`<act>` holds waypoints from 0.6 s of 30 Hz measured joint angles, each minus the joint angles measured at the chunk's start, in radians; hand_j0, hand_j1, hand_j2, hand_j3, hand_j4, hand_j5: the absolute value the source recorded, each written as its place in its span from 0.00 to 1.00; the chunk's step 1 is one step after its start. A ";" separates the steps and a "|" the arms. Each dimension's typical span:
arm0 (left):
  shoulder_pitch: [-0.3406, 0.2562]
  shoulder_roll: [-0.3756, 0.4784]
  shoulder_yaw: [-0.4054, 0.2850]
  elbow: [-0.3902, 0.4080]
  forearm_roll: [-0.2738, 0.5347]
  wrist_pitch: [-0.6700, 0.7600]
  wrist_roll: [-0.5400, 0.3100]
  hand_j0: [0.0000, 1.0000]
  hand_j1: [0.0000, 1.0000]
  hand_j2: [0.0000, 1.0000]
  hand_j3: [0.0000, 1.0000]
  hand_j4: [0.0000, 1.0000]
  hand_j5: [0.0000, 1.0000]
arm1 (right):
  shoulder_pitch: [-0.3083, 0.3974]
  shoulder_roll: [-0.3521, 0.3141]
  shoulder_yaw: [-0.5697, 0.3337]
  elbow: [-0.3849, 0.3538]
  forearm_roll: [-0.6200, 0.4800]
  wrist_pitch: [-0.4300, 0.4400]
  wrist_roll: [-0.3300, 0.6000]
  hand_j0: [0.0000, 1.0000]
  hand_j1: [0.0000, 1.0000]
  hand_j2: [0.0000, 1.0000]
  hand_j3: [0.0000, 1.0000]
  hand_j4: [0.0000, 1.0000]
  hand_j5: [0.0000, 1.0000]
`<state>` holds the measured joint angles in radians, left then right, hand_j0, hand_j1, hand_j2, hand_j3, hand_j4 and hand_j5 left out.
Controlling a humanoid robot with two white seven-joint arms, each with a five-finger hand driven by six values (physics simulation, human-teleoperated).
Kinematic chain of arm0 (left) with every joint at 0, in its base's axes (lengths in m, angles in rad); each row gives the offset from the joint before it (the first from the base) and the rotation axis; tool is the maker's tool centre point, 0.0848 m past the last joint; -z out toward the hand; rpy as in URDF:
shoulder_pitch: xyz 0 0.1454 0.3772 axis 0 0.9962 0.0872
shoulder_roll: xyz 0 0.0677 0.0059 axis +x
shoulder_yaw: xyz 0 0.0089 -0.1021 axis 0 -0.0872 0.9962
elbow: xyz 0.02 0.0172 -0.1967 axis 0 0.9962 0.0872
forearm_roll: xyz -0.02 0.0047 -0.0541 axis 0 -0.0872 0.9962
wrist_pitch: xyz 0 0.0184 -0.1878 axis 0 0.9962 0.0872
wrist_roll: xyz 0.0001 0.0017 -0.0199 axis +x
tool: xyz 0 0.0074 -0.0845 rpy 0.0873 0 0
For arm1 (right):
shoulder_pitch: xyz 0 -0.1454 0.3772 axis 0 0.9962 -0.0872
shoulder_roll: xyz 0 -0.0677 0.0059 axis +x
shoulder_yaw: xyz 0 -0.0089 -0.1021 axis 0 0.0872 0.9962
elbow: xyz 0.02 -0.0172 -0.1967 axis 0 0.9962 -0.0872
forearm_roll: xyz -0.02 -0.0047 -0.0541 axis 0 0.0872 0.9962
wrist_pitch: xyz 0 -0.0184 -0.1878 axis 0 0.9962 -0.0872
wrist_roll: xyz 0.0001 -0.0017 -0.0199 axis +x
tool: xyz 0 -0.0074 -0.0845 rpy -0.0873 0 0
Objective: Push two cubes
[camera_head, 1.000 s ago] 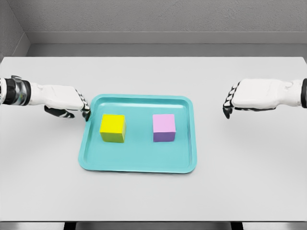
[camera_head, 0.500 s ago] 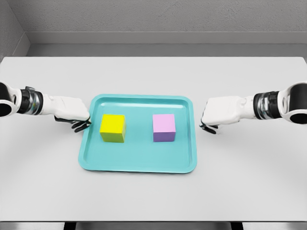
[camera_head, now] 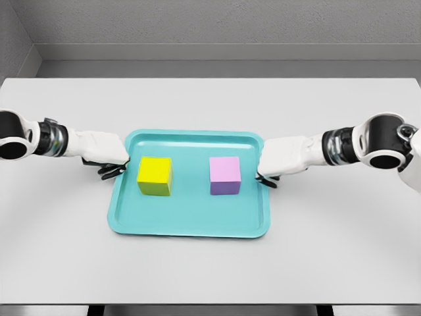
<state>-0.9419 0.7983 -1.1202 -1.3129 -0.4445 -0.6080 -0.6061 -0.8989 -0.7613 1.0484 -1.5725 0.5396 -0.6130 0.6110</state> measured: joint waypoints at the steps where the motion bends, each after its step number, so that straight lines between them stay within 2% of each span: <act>1: -0.002 0.003 -0.001 -0.003 0.005 -0.003 -0.001 0.08 0.08 0.08 0.08 0.08 0.08 | -0.002 0.001 0.000 0.000 0.000 0.000 0.000 0.23 0.23 0.23 0.23 0.23 0.23; 9: -0.014 0.039 0.002 -0.014 0.109 -0.005 -0.005 0.09 0.09 0.09 0.09 0.09 0.09 | -0.018 0.038 0.002 0.000 0.000 0.000 0.000 0.23 0.23 0.23 0.23 0.23 0.23; 18: -0.012 0.037 -0.003 -0.018 0.129 -0.005 -0.005 0.09 0.09 0.09 0.09 0.09 0.09 | -0.028 0.069 0.007 0.000 0.000 0.000 0.000 0.23 0.23 0.23 0.23 0.23 0.23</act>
<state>-0.9541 0.8351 -1.1236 -1.3313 -0.3151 -0.6130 -0.6110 -0.9265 -0.6918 1.0549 -1.5723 0.5399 -0.6130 0.6110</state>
